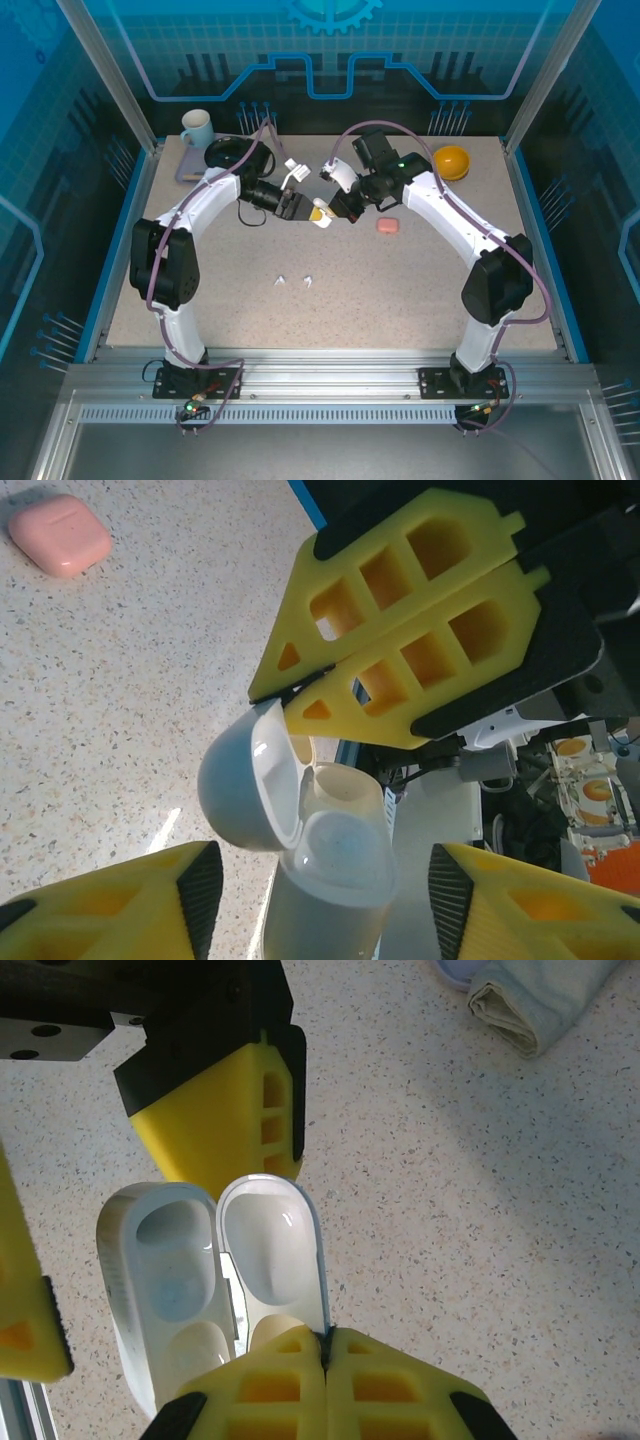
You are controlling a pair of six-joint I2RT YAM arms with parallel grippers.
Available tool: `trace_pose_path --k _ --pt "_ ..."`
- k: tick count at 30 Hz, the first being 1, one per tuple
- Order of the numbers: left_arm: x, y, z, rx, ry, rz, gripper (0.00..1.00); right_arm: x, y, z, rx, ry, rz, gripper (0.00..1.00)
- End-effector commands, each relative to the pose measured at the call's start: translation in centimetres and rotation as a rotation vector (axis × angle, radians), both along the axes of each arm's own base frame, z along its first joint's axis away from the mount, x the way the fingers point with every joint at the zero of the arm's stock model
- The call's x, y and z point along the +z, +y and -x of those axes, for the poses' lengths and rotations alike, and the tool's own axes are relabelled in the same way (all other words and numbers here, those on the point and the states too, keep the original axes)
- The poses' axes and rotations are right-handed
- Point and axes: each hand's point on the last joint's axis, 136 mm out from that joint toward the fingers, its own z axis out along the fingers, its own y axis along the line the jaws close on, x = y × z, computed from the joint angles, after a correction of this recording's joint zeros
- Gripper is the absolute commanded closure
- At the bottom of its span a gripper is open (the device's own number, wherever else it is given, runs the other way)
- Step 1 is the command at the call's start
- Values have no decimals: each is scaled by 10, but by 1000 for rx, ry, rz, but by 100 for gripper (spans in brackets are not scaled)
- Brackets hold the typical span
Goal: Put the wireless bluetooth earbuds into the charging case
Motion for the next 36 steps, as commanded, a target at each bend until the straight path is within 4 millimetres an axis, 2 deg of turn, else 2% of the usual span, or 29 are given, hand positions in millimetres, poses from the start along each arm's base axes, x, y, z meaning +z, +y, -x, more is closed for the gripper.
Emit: trace_pose_path --k 1,7,29,36 --pt "12 -3 2 -30 -11 52 45 5 2 -3 11 1 -24 100" --pt "12 -5 2 -40 2 59 48 7 3 -3 13 1 -35 100" --pt "11 -9 3 -69 21 72 69 9 3 -6 9 -2 -31 100" --pt "12 -9 2 -65 1 65 82 12 1 -7 -14 -9 -33 100"
